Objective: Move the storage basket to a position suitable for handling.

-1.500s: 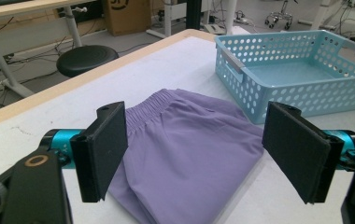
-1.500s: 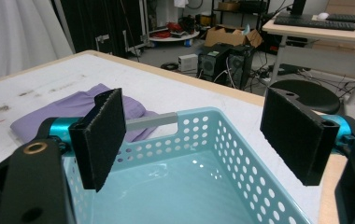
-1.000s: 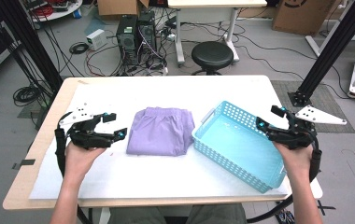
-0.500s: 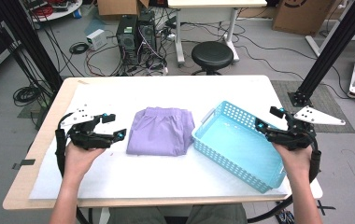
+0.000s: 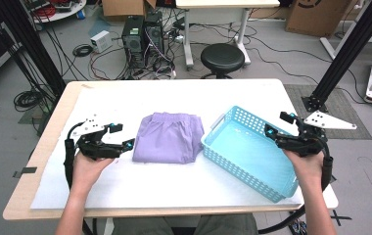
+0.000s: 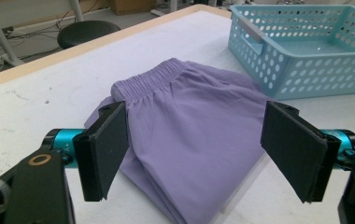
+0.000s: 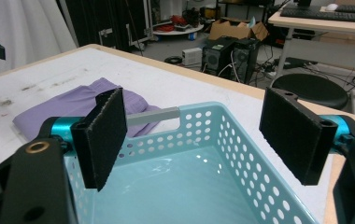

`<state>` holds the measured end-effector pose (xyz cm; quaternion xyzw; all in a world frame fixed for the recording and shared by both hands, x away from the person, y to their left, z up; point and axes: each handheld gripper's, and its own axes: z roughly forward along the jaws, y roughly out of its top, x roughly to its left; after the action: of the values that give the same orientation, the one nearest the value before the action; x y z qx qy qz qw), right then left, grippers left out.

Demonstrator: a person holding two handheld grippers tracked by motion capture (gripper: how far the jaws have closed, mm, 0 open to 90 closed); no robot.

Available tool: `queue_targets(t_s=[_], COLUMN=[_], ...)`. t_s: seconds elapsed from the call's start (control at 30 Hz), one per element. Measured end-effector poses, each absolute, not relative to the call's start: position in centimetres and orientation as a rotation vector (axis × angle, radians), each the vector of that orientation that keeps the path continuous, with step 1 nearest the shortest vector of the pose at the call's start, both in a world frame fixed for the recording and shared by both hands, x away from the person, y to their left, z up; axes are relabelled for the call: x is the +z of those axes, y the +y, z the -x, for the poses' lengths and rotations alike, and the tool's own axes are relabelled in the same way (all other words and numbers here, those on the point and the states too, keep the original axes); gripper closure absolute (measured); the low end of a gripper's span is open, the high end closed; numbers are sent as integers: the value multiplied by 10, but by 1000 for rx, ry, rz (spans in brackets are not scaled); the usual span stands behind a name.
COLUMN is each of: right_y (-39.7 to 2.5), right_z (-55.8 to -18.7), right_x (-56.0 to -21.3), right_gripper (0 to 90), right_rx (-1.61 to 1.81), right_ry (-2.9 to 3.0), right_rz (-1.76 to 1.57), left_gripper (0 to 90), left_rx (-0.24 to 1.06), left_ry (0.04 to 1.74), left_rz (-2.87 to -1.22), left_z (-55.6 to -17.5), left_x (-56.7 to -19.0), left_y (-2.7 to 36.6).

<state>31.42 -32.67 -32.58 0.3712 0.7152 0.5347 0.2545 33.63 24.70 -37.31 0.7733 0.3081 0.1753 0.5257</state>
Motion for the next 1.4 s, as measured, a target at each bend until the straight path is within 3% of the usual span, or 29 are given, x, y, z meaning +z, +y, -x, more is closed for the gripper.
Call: queue_targets(t_s=[0.23, 0.57, 1.17, 1.4], right_y=[-334, -365, -382, -384], right_z=[-306, -263, -178, -161], right_x=[-325, -337, -383, -403], right_gripper=[235, 237, 205, 205], right_rx=[1452, 1417, 1408, 1396], right_ry=[1949, 1914, 1909, 1920], right_rz=[-1011, -1038, -1111, -1170], left_gripper=[236, 236, 236, 236], left_rx=[414, 398, 392, 375], left_ry=[731, 707, 684, 673], left_rz=[-1854, -1863, -1863, -1863], left_z=[-337, -337, -347, -353], left_x=[-375, -378, -378, -377], left_y=[243, 240, 222, 216])
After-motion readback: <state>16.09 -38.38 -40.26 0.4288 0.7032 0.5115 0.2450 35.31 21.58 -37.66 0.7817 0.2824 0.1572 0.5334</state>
